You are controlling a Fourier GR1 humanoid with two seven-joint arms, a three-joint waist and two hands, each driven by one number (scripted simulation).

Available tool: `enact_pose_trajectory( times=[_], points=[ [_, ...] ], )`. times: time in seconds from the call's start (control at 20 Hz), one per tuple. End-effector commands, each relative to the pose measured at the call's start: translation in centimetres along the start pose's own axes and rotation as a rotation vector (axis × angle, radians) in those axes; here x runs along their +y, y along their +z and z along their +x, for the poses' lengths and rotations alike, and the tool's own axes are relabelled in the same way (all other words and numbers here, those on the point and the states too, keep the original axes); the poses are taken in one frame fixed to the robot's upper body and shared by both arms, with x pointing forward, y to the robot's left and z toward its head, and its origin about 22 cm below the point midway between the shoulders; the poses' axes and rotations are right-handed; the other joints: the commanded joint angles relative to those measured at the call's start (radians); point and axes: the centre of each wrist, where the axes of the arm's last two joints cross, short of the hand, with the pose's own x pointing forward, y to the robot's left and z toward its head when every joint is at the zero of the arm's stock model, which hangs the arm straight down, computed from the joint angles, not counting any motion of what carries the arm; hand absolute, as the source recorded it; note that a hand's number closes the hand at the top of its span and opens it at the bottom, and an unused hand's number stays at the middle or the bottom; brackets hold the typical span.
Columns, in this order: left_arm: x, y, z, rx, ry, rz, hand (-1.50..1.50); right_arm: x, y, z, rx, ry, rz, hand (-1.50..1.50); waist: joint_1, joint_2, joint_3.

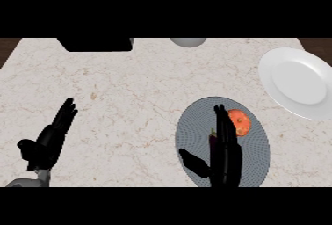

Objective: Pick the eggplant from the placemat and place it in the plate

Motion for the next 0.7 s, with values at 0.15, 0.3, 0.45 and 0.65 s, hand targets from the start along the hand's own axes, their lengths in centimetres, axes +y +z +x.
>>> enact_pose_trajectory(
  times=[0.15,0.3,0.45,0.65],
  points=[
    [0.0,0.3,-0.2,-0.007,-0.001,0.0,0.0,-3.0,0.5,2.3,0.19,0.317,0.128,-1.5,0.0,0.002,0.0],
    [-0.1,-0.4,0.2,-0.015,-0.001,0.004,0.0,-3.1,1.3,3.2,0.266,0.431,0.246,-1.5,0.004,0.006,0.0],
    [-0.6,-1.6,2.1,-0.026,-0.002,-0.015,0.0,-4.6,0.5,5.2,0.332,0.468,0.294,-1.5,0.01,0.007,0.002],
    [-0.4,-1.3,1.3,-0.009,0.008,-0.016,0.0,-6.1,0.7,6.6,0.401,0.469,0.343,-1.5,0.014,0.006,0.003]
  ],
)
